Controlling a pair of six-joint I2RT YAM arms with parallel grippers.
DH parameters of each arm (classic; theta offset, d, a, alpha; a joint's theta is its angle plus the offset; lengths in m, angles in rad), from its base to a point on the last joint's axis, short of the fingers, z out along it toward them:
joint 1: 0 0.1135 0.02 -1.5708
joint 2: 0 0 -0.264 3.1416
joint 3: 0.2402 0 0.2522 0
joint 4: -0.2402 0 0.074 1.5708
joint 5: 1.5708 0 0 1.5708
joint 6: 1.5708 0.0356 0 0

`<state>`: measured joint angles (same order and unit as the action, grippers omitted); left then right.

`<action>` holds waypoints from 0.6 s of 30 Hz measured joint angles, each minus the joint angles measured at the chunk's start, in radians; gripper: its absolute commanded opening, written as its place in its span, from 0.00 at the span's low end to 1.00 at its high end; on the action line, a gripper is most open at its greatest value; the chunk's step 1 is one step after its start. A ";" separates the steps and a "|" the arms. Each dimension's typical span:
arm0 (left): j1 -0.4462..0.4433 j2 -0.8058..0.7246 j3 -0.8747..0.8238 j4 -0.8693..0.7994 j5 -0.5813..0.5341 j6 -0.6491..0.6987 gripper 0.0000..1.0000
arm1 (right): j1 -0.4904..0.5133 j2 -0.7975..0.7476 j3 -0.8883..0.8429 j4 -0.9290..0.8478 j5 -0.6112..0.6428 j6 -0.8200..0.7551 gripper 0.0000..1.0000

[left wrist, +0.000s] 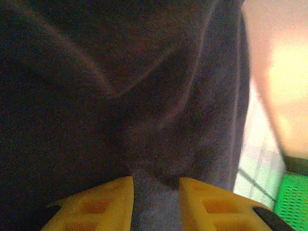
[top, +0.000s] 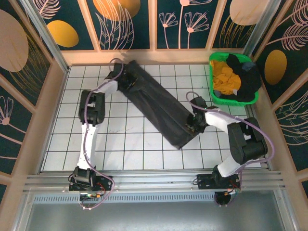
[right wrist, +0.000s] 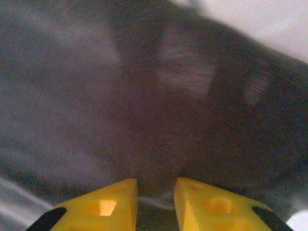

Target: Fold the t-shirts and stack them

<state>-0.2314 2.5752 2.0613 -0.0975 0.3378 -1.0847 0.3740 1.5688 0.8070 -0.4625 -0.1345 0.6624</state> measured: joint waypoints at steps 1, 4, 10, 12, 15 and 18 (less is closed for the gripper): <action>-0.015 0.056 0.091 0.003 0.014 -0.010 0.30 | 0.030 -0.014 -0.018 0.001 -0.028 0.010 0.30; -0.063 0.205 0.311 0.040 0.057 -0.058 0.31 | 0.124 -0.026 -0.045 0.022 -0.131 0.047 0.31; -0.121 0.287 0.405 0.146 0.111 -0.148 0.40 | 0.282 0.063 0.011 0.073 -0.310 0.122 0.39; -0.124 0.287 0.416 0.136 0.111 -0.145 0.47 | 0.297 0.090 0.049 0.063 -0.328 0.134 0.44; -0.123 0.263 0.416 0.086 0.094 -0.102 0.55 | 0.301 0.096 0.089 0.011 -0.305 0.129 0.49; -0.122 0.149 0.301 0.009 0.038 -0.044 0.59 | 0.293 0.071 0.122 -0.068 -0.246 0.117 0.51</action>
<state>-0.3538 2.7239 2.3619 -0.0883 0.3759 -1.1286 0.6674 1.6402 0.9291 -0.5304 -0.3805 0.7795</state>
